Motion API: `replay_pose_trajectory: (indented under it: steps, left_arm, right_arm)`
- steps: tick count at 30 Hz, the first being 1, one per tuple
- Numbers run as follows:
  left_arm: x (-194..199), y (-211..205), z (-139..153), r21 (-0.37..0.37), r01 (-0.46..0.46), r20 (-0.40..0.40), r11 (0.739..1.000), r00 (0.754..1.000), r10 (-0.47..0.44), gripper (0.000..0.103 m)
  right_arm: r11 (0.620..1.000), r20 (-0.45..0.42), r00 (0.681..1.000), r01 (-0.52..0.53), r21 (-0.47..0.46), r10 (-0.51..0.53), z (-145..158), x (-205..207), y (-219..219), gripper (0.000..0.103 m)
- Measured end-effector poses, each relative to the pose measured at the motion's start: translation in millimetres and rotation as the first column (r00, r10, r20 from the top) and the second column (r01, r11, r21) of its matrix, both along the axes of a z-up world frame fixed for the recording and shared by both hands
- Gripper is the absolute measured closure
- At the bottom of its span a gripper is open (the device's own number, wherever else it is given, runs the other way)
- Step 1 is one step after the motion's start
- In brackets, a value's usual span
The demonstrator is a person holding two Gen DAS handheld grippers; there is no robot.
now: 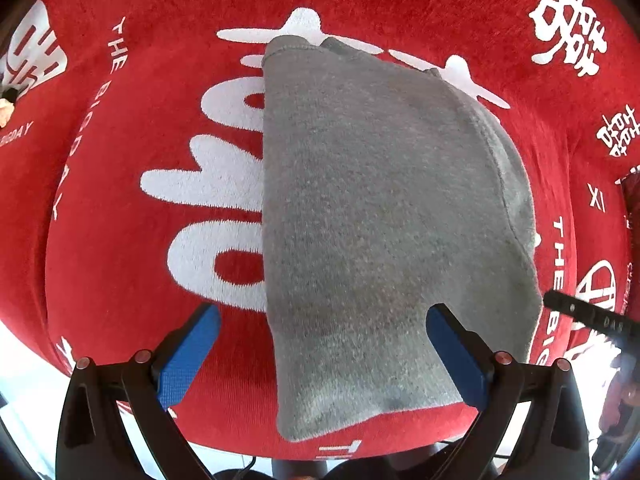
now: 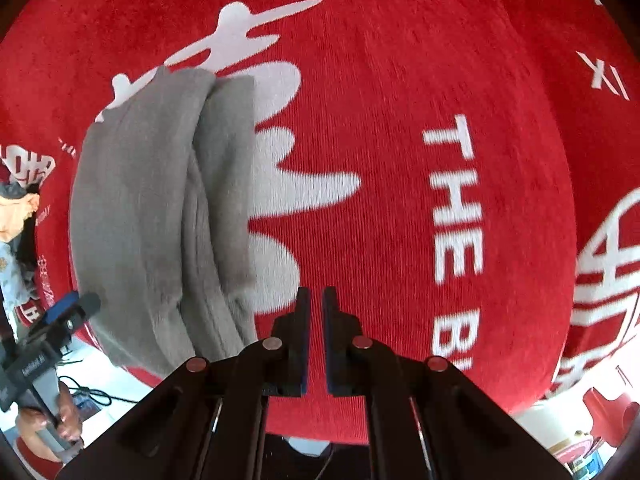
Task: Fold small clothes
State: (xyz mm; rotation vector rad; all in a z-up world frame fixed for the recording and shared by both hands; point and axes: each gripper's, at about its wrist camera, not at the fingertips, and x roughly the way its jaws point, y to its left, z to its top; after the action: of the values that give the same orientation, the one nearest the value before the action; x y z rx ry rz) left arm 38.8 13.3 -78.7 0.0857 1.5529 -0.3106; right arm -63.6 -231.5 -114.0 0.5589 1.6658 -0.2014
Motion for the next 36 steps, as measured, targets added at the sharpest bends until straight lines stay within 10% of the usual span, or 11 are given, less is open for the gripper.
replay_pose_trajectory:
  steps: [4,9,19,29,36]
  left_arm:
    - [-2,-5,7,-0.011,0.017,-0.01,1.0,1.0,-0.017,0.0]
    - [-6,-13,17,0.006,0.052,0.0,0.999,0.999,-0.052,0.0]
    - [-13,-7,28,0.004,0.031,-0.036,1.0,0.999,-0.031,0.0]
    - [-23,2,71,0.03,0.033,0.028,0.999,0.999,-0.034,0.0]
    - [-31,7,104,0.021,0.034,0.079,0.999,0.996,-0.035,0.0]
  right_arm:
    - [1.0,0.007,1.0,-0.009,0.006,0.009,17,-6,13,0.091]
    - [0.999,0.033,0.998,-0.045,0.009,0.045,31,-2,30,0.059]
    - [0.991,0.065,0.989,-0.132,0.012,0.131,45,20,71,0.045]
    - [0.981,0.18,0.964,-0.19,-0.051,0.196,96,22,99,0.0]
    - [0.977,0.196,0.96,-0.184,-0.104,0.201,128,20,108,0.0]
